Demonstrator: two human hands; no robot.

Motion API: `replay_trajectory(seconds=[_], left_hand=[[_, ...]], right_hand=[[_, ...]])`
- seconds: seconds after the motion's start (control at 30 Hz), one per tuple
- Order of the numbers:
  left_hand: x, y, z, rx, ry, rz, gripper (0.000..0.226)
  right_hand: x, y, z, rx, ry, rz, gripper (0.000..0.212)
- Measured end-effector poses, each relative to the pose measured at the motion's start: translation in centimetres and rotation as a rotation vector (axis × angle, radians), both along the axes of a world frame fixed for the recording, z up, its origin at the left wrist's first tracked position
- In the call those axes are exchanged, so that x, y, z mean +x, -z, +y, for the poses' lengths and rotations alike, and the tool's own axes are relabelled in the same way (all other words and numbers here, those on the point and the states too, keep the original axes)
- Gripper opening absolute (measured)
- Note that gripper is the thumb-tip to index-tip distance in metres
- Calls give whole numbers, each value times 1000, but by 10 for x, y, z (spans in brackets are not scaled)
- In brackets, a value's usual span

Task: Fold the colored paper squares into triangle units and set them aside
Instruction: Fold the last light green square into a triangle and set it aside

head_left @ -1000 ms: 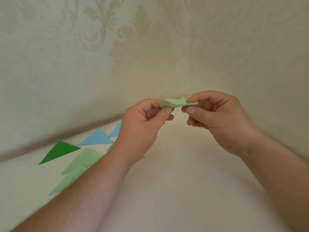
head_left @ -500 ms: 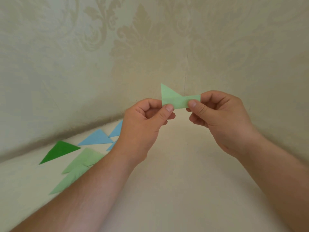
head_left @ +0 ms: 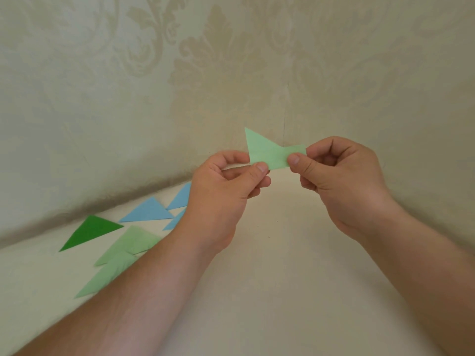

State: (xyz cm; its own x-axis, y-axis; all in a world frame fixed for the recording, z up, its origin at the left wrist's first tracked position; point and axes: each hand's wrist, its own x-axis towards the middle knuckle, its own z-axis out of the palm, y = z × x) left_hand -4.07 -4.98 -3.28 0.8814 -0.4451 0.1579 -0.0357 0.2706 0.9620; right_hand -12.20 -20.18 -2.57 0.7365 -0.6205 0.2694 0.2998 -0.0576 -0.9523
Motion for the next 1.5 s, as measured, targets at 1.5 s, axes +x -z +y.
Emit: replay_trajectory(seconds=[1.5], left_hand=[[2,9,4,225,169,-333,17]], right_hand=[[-1,13,-3,-514,-119,165,31]])
